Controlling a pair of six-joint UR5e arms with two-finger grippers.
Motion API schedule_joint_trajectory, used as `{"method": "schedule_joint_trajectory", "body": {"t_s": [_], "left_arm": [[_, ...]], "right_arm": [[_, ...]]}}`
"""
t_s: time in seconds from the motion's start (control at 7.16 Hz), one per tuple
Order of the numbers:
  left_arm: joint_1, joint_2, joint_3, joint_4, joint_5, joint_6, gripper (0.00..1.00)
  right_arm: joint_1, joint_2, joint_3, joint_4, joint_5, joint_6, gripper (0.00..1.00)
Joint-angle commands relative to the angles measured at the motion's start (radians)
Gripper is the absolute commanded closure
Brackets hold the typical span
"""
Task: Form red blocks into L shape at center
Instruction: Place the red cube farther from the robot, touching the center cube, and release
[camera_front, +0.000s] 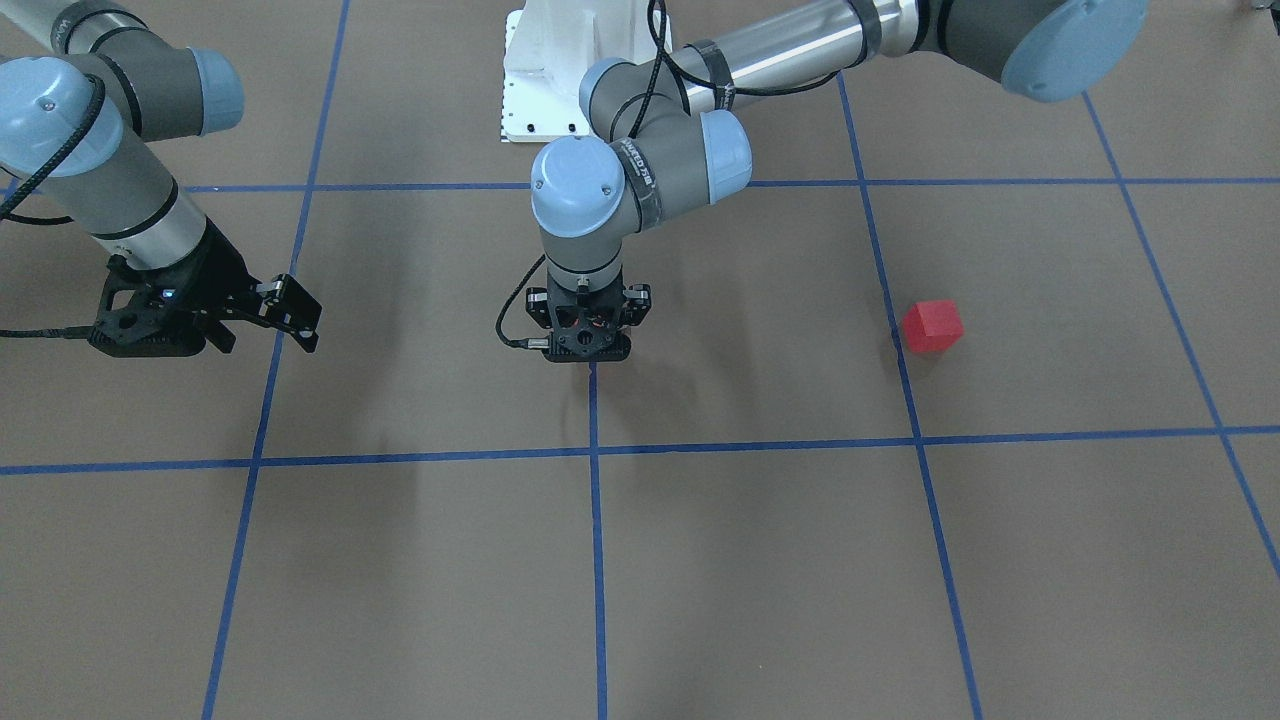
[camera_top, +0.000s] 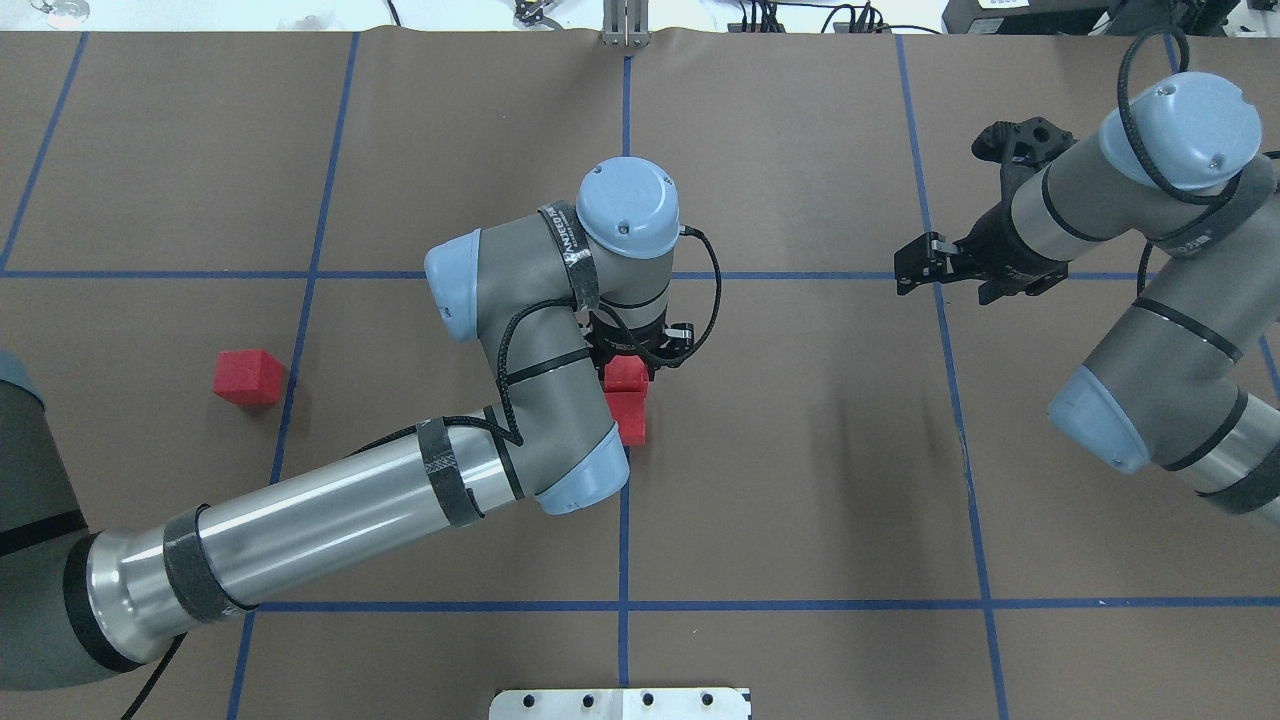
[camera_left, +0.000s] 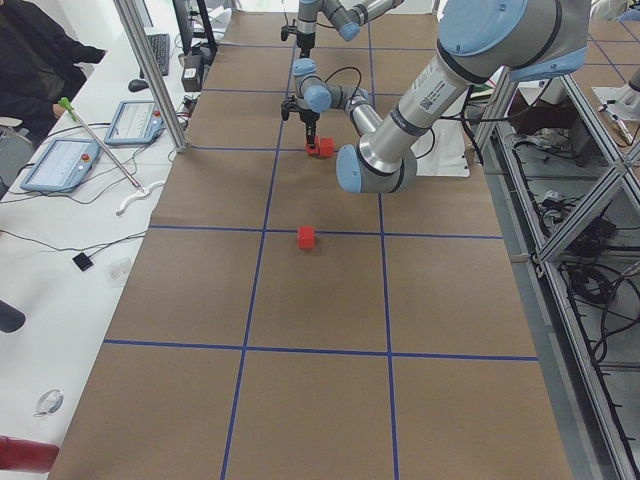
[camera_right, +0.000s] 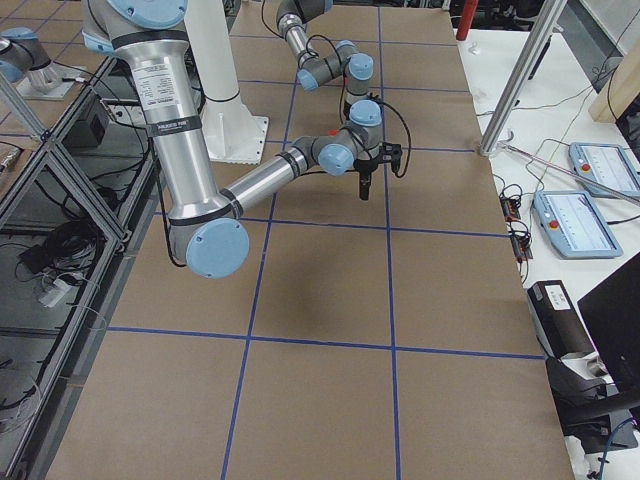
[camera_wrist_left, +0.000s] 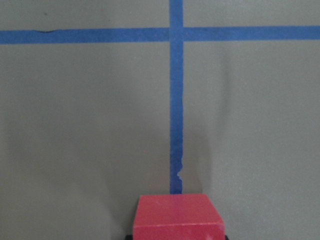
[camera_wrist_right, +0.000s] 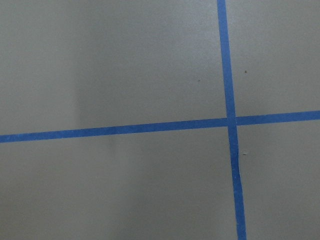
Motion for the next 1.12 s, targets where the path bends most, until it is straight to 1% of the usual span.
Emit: {"method": "schedule_joint_trajectory", "body": {"t_s": [0.0,0.98], "left_arm": [[0.001,0.013,-0.018,0.002,0.000,-0.003,1.00],[0.011,0.014,-0.018,0.004,0.000,-0.017,1.00]], "right_arm": [[0.000,0.000,-0.001,-0.001,0.000,0.000,0.01],[0.000,0.002,-0.001,-0.001,0.002,0.000,0.01]]}}
